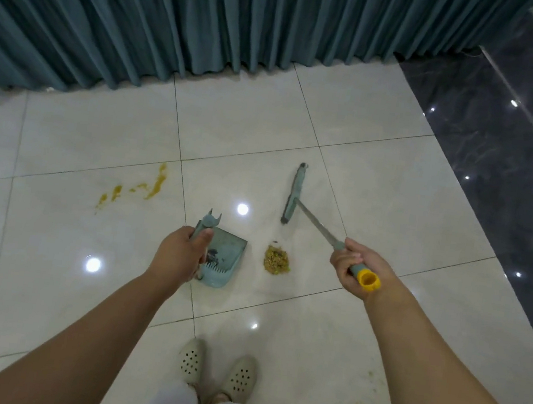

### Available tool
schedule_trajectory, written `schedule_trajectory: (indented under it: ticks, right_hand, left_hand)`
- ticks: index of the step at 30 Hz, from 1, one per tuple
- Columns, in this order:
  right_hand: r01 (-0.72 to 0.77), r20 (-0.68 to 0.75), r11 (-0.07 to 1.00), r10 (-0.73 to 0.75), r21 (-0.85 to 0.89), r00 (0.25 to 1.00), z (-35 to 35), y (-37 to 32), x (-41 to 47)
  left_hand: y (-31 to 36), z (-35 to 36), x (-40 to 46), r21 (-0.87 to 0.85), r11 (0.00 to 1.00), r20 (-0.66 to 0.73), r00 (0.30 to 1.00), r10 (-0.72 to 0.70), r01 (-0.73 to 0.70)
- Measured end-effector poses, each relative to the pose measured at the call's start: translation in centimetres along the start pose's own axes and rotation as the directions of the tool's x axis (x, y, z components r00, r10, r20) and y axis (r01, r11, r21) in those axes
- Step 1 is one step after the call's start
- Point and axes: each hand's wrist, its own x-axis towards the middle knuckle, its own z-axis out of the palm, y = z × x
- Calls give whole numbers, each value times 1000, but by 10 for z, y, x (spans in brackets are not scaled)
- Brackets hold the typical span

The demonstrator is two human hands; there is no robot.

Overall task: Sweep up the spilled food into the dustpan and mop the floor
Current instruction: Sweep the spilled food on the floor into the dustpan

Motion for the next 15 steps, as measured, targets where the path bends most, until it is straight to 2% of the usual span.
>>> schedule_trajectory:
  ticks: [4, 8, 13, 15]
  right_hand:
    - [10, -172, 916, -86, -400, 981, 6, -8, 20]
    - [-36, -278, 688, -244, -725, 929, -8, -5, 35]
    - [-246, -357, 378, -260, -893, 897, -39, 10, 36]
    - [-275, -349, 269, -284, -923, 893, -51, 19, 31]
  left_hand:
    - [-10, -2, -2, -37, 999, -26, 999, -29, 28]
    - [-21, -5, -8, -87, 995, -31, 998, -56, 53]
    - [-23, -5, -15, -34, 998, -45, 998, -55, 53]
    - [-24, -6, -18, -10, 999, -40, 998, -40, 40]
